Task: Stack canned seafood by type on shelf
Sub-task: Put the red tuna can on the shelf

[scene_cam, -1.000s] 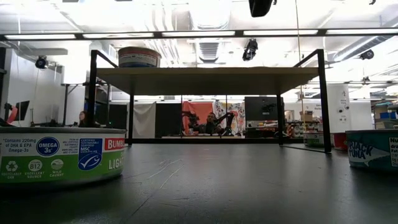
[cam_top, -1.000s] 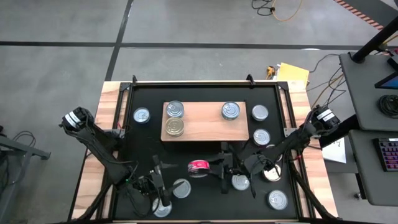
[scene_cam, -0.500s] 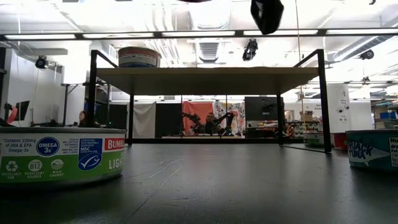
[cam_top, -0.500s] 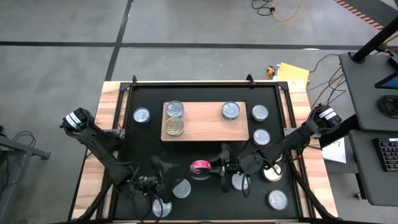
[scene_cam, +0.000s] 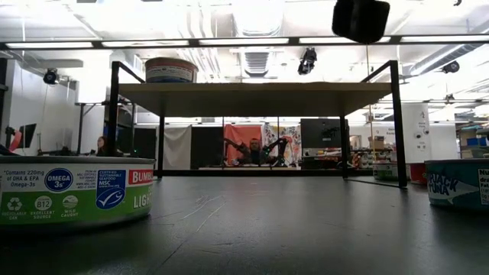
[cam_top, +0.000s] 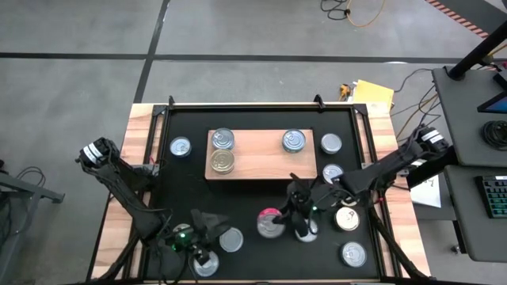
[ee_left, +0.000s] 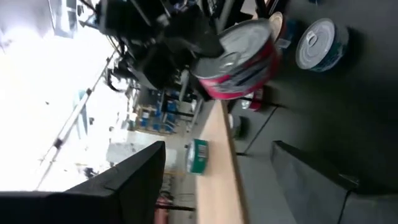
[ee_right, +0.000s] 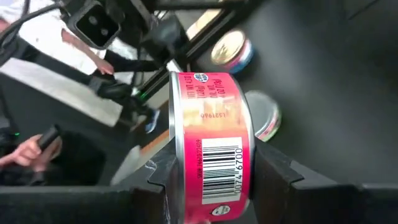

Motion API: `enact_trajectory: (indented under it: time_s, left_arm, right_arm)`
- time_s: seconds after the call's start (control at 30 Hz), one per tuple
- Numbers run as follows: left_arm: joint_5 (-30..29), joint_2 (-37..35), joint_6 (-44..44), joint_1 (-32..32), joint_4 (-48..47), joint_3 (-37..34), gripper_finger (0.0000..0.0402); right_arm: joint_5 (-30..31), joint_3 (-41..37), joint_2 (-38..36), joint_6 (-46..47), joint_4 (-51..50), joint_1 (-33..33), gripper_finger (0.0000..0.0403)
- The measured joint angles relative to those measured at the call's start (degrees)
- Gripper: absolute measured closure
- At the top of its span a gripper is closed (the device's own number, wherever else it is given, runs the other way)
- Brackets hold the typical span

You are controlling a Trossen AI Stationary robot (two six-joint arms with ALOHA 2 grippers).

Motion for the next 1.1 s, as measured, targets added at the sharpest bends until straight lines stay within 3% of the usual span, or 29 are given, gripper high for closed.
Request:
enact_trajectory:
  time_s: [0.2,0.27,0.57,0.83,1.1]
  left_arm:
    - [2.7,0.0,11.0,0.0,0.2,2.2,0.0127]
    - [4.9,0.2,14.4,0.1,0.5,2.8,0.0127]
    - [4.3,6.5,33.6,1.0,3.0,8.8,0.0127]
    - [2.7,12.2,34.3,2.8,2.2,16.1,0.0127]
    - [2.6,15.0,34.4,3.3,0.2,17.8,0.0135]
  right_arm:
    - [-5.0,-0.1,3.5,3.6,12.9,-0.3,0.0273]
    - [-5.1,-0.1,4.3,4.8,17.1,-0.3,0.0273]
    - [-4.4,0.3,8.2,6.9,26.3,-0.3,0.0273]
    - [-4.9,0.2,12.1,9.1,31.9,-0.8,0.0273]
    - [-4.4,0.2,12.0,8.6,33.0,-0.9,0.0273]
